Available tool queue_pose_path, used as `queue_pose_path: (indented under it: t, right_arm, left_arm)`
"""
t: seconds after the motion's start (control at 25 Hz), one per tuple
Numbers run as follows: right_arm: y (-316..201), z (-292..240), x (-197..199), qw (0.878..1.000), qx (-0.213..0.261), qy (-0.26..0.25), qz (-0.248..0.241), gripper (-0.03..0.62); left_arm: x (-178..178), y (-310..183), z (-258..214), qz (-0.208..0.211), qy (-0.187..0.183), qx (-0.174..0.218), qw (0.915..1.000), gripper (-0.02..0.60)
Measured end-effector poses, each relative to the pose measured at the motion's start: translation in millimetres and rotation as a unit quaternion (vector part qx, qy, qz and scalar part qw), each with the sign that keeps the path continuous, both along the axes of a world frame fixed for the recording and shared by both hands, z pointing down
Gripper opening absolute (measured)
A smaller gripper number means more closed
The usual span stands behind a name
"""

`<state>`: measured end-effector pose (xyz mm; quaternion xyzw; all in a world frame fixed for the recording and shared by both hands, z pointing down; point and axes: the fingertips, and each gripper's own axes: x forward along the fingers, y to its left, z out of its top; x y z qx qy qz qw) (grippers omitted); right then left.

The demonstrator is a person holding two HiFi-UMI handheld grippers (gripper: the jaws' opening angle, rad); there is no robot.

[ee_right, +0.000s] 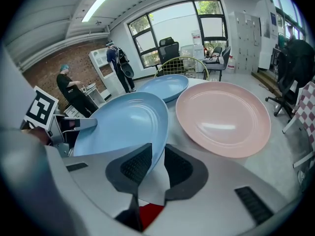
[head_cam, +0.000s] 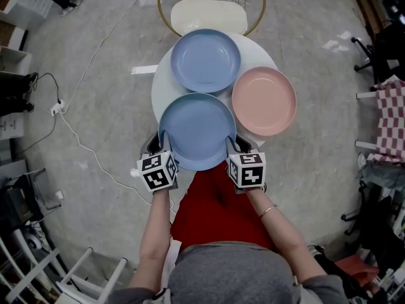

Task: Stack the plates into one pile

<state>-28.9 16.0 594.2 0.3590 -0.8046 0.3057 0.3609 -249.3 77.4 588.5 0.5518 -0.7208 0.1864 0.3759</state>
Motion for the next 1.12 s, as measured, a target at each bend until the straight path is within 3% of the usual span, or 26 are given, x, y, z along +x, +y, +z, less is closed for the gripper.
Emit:
queue_pose_path:
  t: [0.4,1.12]
  right_arm:
    - [-21,-38,19,0.998,0.032,-0.016,0.043,0.095]
    - [-97,-61,142,0.981,0.069,-0.003,0.183,0.092]
  left_arm:
    - [15,-38,-41,0.037,-0.014,0.038,0.9985,0.06]
    - [134,-164,-62,0.191,-0.003,0.067,0.9792,0.06]
